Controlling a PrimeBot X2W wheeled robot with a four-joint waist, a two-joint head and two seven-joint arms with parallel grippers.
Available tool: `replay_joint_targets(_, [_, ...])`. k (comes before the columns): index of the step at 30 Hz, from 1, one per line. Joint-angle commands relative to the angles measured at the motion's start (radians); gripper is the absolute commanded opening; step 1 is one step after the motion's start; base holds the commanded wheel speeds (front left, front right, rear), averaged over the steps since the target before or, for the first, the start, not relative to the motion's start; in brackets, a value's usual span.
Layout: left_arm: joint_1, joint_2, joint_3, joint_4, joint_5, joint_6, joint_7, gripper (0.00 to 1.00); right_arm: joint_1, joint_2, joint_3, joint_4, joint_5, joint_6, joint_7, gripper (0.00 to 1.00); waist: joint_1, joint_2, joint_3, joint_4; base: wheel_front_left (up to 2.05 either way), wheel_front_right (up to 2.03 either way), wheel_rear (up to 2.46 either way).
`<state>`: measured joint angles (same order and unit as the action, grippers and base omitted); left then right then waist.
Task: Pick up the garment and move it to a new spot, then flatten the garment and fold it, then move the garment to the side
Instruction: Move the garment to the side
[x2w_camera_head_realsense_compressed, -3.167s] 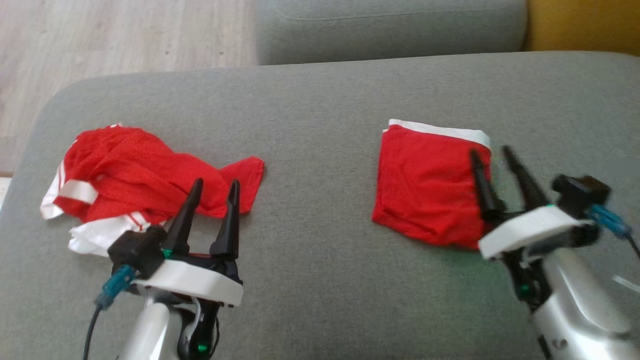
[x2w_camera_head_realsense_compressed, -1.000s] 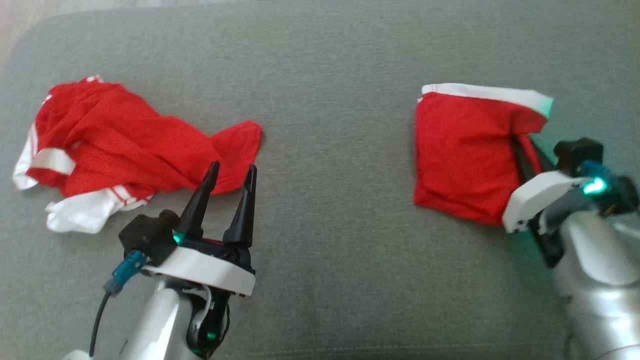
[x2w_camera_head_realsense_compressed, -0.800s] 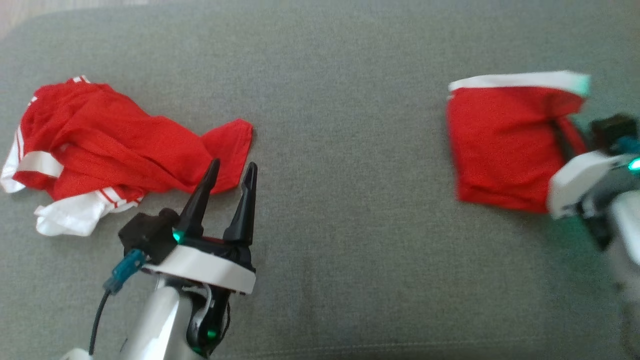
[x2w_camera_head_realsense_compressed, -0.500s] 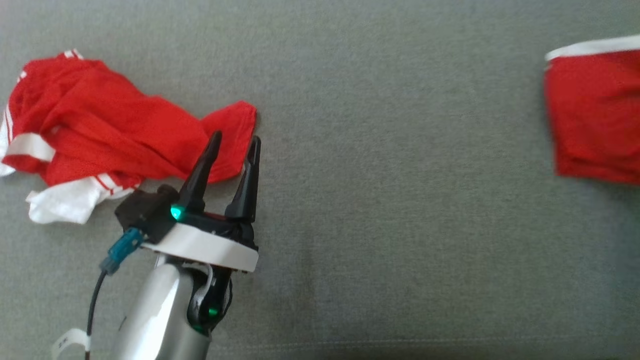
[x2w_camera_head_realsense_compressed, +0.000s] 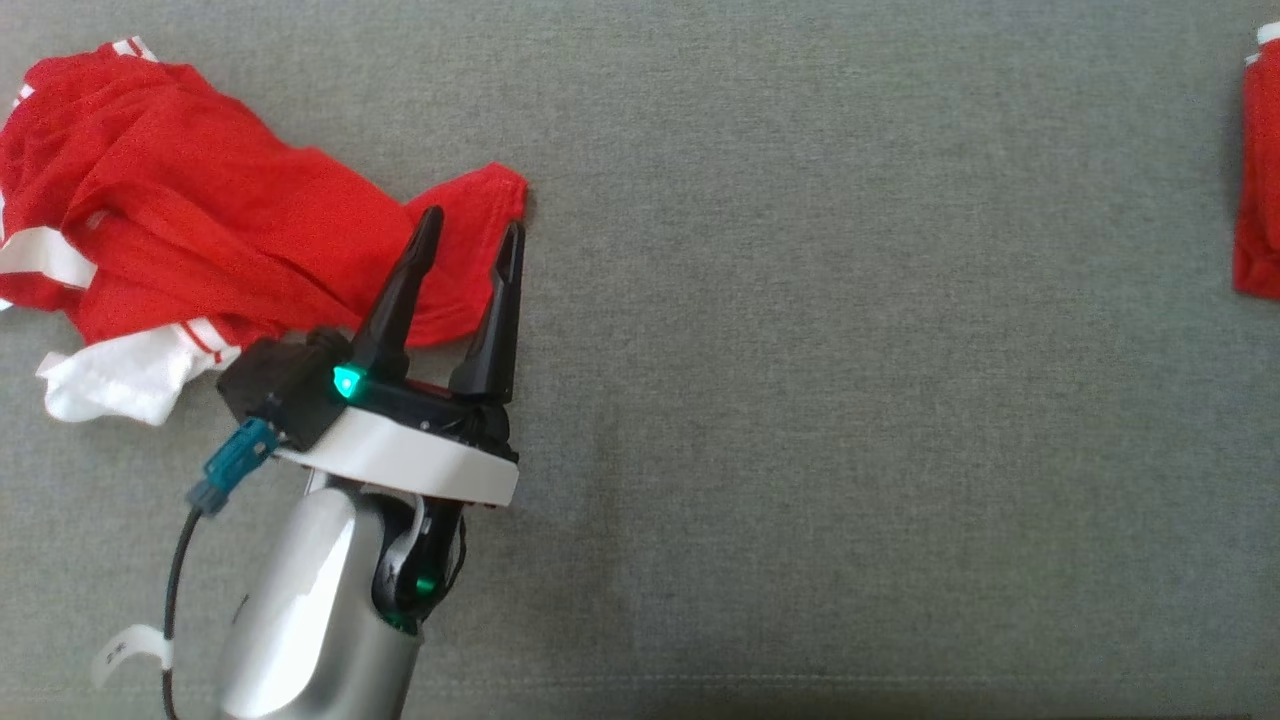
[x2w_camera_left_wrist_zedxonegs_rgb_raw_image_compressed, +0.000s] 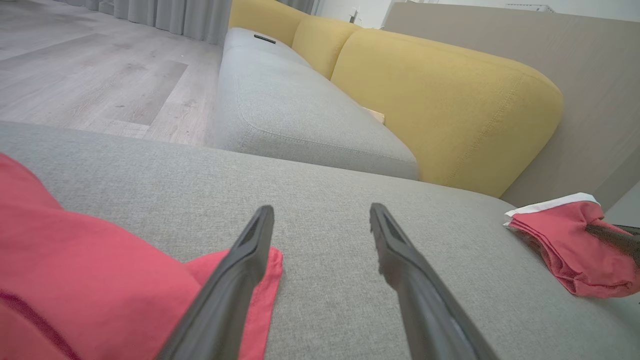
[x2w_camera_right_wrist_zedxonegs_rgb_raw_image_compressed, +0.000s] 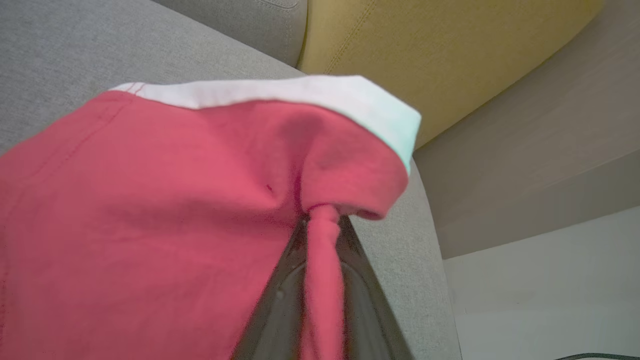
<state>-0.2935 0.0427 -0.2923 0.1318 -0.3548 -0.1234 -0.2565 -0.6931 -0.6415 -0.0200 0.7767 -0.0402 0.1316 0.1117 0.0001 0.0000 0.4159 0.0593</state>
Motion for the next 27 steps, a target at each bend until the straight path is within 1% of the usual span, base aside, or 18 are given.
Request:
replay_joint_targets(1, [-0.023,0.008,0.026,-0.035,-0.003,-0.003,-0.005,1.0,0.0,-0.021,-0.008,-0.03,-0.009,-0.001,-0.004,0.96,-0.0001,0.0,-0.002,-0.003,0.0,0.0,0.0])
replay_joint_targets(2, [-0.023,0.008,0.027,-0.034,-0.002,-0.003,-0.005,1.0,0.0,-0.011,-0.021,-0.033,-0.016,-0.001,-0.006,1.0,-0.0001,0.0,-0.005,-0.006,0.0,0.0,0.0])
replay_joint_targets(8, [-0.013,0.008,0.035,-0.025,0.006,-0.004,-0.005,1.0,0.01,0.057,-0.068,-0.073,-0.058,-0.001,-0.022,1.0,-0.0001,0.0,-0.051,-0.026,0.0,0.0,0.0])
replay_joint_targets(13, [0.013,0.008,0.057,-0.025,0.008,-0.004,-0.005,1.0,0.032,0.149,-0.086,-0.131,-0.048,-0.001,-0.063,1.0,-0.0001,0.0,-0.122,-0.044,0.0,0.0,0.0])
replay_joint_targets(17, [0.042,0.008,0.083,-0.032,0.011,-0.003,-0.005,1.0,0.067,0.231,-0.078,-0.204,-0.006,-0.001,-0.113,1.0,-0.0001,0.0,-0.182,-0.058,0.0,0.0,0.0])
replay_joint_targets(19, [0.059,0.008,0.096,-0.036,0.014,-0.002,-0.005,1.0,0.094,0.286,-0.07,-0.249,0.036,-0.001,-0.141,1.0,-0.0001,0.0,-0.211,-0.064,0.0,0.0,0.0])
replay_joint_targets(27, [0.131,0.008,0.136,-0.055,0.016,0.002,-0.005,1.0,0.258,0.44,0.013,-0.445,0.148,-0.001,-0.231,1.0,-0.0001,0.0,-0.309,-0.078,0.0,0.0,0.0])
